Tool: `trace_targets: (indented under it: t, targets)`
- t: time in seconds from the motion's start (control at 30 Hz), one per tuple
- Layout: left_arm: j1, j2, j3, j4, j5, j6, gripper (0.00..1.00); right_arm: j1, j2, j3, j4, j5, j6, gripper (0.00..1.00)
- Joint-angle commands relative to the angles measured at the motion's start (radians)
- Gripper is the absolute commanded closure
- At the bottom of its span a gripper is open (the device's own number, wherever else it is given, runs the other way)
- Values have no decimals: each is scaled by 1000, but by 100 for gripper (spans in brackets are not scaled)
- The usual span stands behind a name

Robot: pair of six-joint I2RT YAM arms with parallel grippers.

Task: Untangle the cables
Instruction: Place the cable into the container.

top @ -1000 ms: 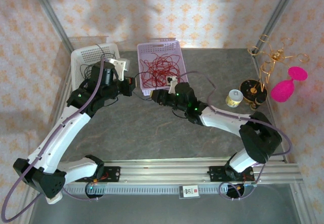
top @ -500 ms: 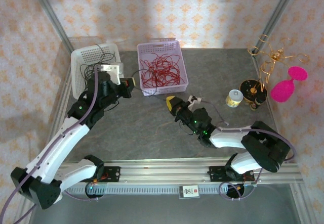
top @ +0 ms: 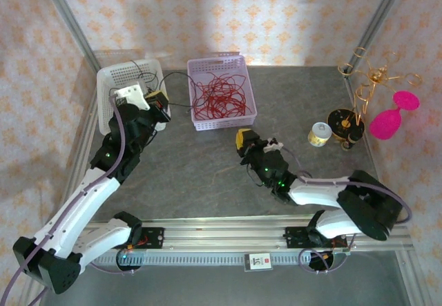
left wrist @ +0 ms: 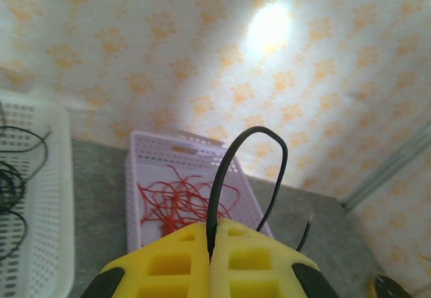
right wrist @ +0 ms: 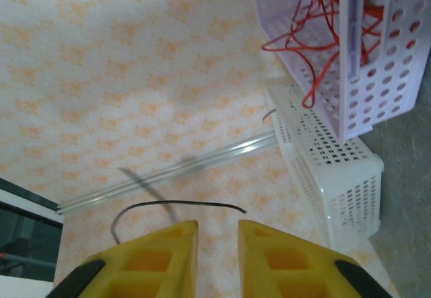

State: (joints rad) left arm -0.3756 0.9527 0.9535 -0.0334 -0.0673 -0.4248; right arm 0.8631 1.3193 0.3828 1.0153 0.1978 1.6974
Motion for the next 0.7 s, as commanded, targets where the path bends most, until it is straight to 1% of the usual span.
trace_targets:
  t: [0.0, 0.1, 0.23, 0.3, 0.33, 0.4, 0.5, 0.6, 0.67]
  targets:
    - [43, 36, 103, -38, -108, 68, 100, 2, -116, -38, -128, 117, -91, 76]
    - [108, 96, 173, -107, -125, 106, 100, 1, -236, -77, -236, 169, -159, 75]
    - [223, 181, 234, -123, -110, 139, 100, -1, -408, -120, -388, 245, -269, 73]
    - [282, 238, 270, -130, -87, 146, 100, -1, -490, -116, -471, 264, -369, 73]
    - [311, 269, 293, -136, -73, 146, 100, -1, -526, -105, -504, 265, -461, 72]
    - [356, 340, 329, -141, -56, 141, 100, -1, -562, -55, -590, 253, -654, 70]
    - [408, 436, 362, -131, -45, 122, 100, -2, -574, 25, -745, 229, -855, 65]
    - [450, 520, 371, -103, -25, 101, 100, -1, -584, 52, -828, 214, -986, 63]
    - [474, 560, 370, -86, -10, 88, 100, -1, -593, 57, -867, 217, -1035, 62]
